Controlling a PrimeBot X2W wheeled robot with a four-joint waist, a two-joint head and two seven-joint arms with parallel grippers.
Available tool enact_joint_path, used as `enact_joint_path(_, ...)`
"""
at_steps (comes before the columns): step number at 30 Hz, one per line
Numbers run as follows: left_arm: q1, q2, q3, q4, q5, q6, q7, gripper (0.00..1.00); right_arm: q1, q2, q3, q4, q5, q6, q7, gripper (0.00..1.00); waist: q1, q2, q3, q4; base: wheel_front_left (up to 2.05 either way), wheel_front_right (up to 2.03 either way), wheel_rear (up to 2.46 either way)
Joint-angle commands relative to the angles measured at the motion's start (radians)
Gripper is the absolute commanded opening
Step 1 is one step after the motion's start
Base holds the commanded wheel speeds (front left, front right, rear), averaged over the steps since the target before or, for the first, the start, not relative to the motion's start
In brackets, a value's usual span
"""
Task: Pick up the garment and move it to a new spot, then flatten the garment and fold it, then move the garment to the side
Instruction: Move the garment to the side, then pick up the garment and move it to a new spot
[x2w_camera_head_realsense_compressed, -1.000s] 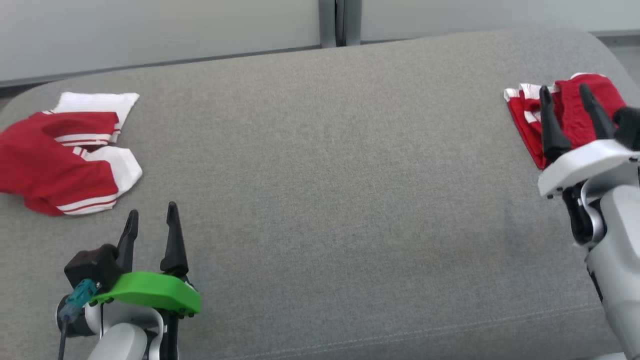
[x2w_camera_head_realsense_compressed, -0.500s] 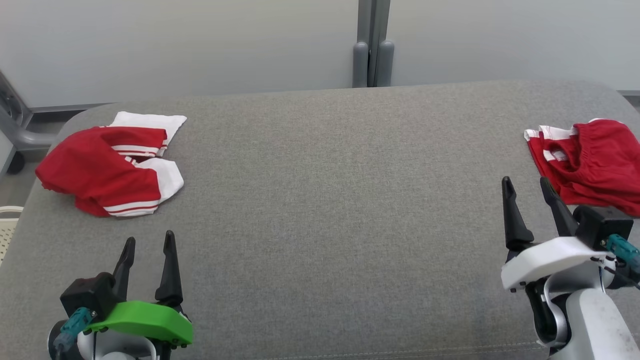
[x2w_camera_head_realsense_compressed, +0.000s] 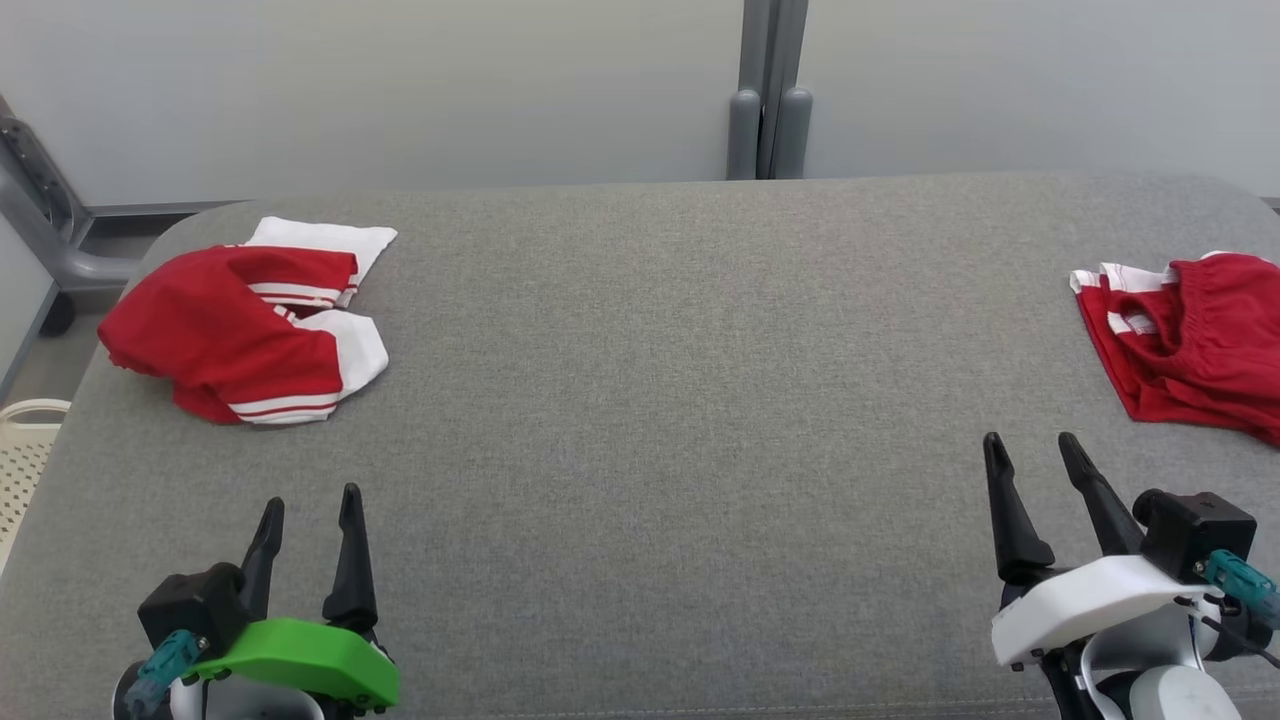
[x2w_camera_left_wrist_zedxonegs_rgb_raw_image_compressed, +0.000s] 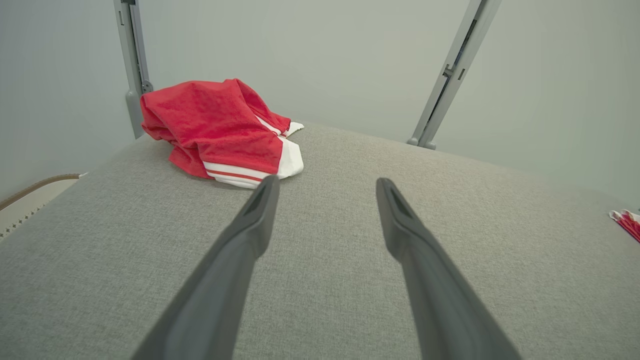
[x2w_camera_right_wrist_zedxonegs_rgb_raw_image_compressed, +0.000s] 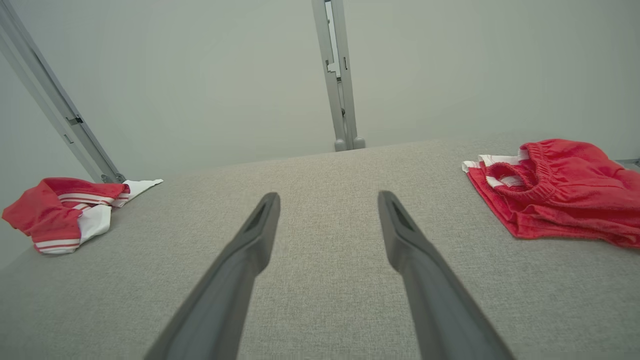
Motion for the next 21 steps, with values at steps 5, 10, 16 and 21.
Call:
enact_joint_path(5,0.013,-0.004,0.001,0.014,-0.006,-0.008,-0.005,1.00,0.029,-0.002,0.010,-0.007,0.023,0.000,-0.006,1.00,0.0001,0.0000,-0.002,-0.004,0.00,0.00,0.00)
enact_joint_path(10,0.002,-0.005,-0.003,0.024,-0.004,-0.011,-0.007,1.00,0.028,-0.001,0.017,-0.008,0.033,0.000,-0.008,1.00,0.0001,0.0000,-0.006,-0.005,0.00,0.00,0.00)
enact_joint_path(16,-0.007,-0.003,-0.011,0.033,-0.001,-0.016,-0.007,1.00,0.033,-0.002,0.016,-0.007,0.036,0.000,-0.013,1.00,0.0001,0.0000,-0.011,0.005,0.00,0.00,0.00)
enact_joint_path(21,-0.016,-0.004,-0.018,0.036,0.002,-0.017,-0.005,1.00,0.037,-0.002,0.020,-0.006,0.038,0.000,-0.013,1.00,0.0001,0.0000,-0.013,0.028,0.00,0.00,0.00)
